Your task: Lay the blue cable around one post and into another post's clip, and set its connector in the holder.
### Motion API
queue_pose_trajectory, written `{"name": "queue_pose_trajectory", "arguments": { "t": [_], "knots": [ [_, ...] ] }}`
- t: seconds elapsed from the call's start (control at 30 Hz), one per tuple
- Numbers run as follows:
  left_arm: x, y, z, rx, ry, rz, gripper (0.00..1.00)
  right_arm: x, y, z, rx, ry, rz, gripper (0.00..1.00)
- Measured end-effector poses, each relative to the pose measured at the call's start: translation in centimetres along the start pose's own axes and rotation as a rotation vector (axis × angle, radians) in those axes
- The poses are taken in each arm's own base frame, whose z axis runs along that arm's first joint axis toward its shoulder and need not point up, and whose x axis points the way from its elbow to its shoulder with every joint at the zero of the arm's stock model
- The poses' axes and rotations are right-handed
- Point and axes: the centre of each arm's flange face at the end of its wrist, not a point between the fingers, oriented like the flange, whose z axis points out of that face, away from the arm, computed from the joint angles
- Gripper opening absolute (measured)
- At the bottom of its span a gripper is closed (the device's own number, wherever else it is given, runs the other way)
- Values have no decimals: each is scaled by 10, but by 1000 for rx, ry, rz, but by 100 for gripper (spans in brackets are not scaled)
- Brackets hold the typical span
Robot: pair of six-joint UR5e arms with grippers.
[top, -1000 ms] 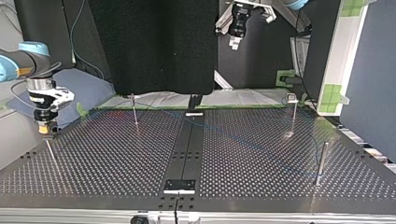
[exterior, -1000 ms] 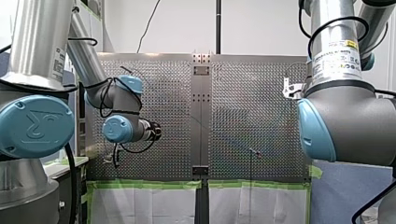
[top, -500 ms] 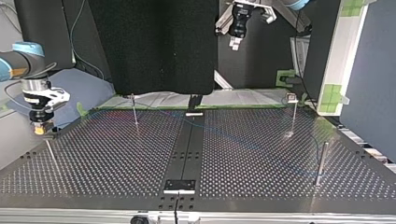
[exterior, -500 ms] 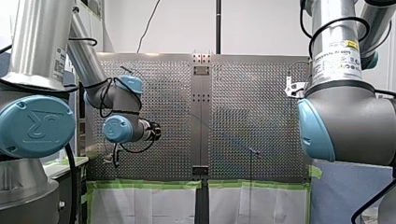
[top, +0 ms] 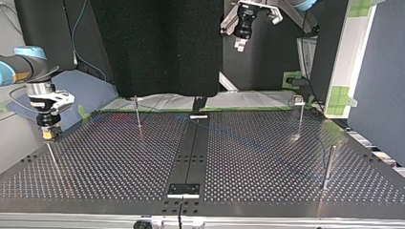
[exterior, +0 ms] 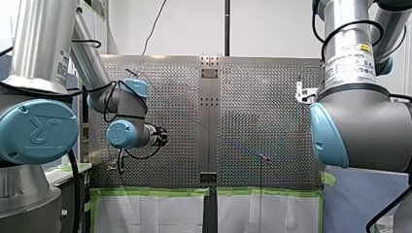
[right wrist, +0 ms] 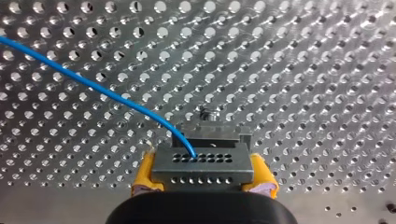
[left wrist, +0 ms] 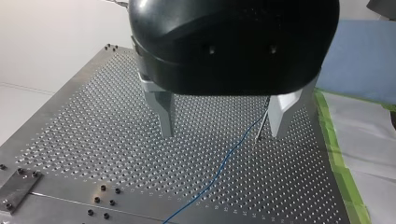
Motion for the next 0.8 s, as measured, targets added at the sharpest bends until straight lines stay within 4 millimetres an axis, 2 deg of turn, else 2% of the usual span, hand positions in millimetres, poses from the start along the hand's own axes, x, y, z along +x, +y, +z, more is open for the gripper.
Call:
{"name": "queue_pose_trajectory", "arguments": {
  "t": [0.57,0.8],
  "knots": [
    [0,0,1,3,-1,-1,100,3,6,2,-5,5,3,6],
    [-1,0,1,5,-2,-2,100,6,2,4,2,7,7,6]
  ]
}}
